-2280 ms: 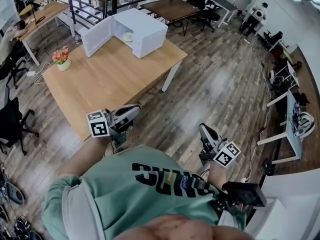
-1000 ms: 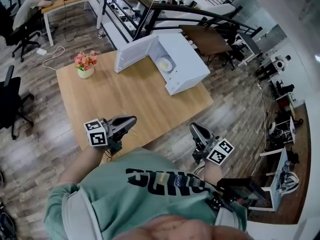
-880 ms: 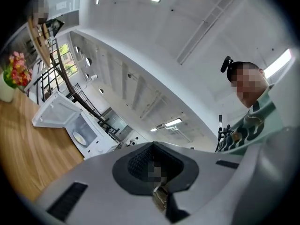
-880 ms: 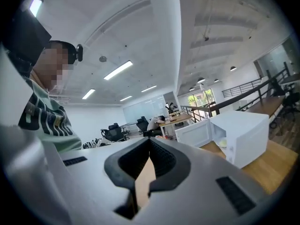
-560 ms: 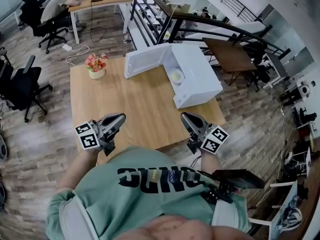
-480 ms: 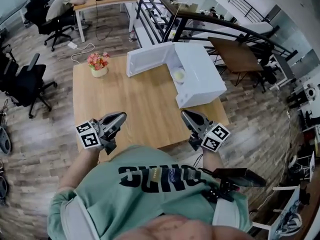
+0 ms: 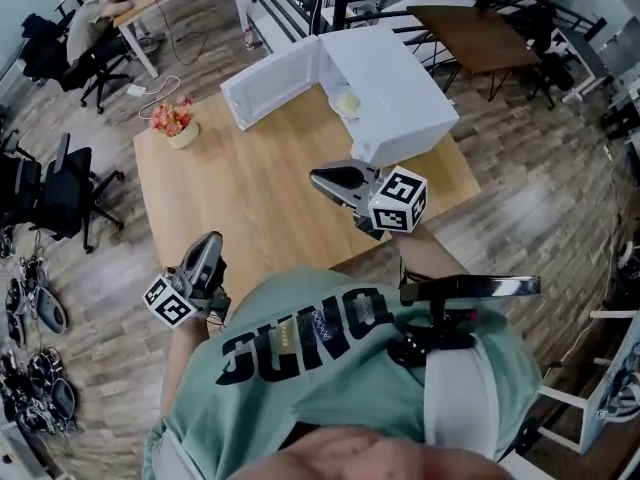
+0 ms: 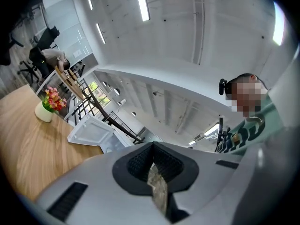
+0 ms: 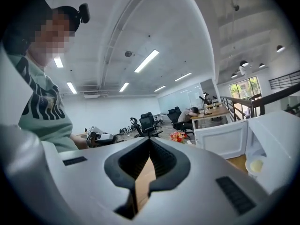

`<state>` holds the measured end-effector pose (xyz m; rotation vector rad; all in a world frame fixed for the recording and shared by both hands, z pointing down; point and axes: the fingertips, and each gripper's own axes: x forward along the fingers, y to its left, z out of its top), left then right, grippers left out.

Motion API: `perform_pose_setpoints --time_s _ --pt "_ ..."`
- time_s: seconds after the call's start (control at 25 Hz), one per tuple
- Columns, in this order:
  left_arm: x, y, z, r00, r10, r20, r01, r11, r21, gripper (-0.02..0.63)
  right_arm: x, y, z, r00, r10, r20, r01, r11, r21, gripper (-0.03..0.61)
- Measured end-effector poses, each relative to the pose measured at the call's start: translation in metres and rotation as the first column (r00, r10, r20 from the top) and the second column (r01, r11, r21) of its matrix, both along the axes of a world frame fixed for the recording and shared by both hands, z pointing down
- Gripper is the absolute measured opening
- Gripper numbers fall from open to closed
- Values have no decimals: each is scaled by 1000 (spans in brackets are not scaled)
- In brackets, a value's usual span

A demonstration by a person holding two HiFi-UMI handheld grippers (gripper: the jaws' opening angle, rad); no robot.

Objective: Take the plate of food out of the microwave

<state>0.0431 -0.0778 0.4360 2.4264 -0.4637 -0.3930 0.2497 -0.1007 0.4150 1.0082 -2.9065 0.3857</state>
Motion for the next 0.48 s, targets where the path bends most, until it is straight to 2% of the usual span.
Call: perform_pose_setpoints --time_s 0.2,0.48 --pt "-52 -19 8 1000 -21 -13 22 1000 23 5 -57 -29 -7 1000 -28 -12 28 1000 3 6" --pt "-117 -49 19 1000 -3 -18 4 999 41 5 -126 -59 -16 999 -23 -30 22 1000 -23 6"
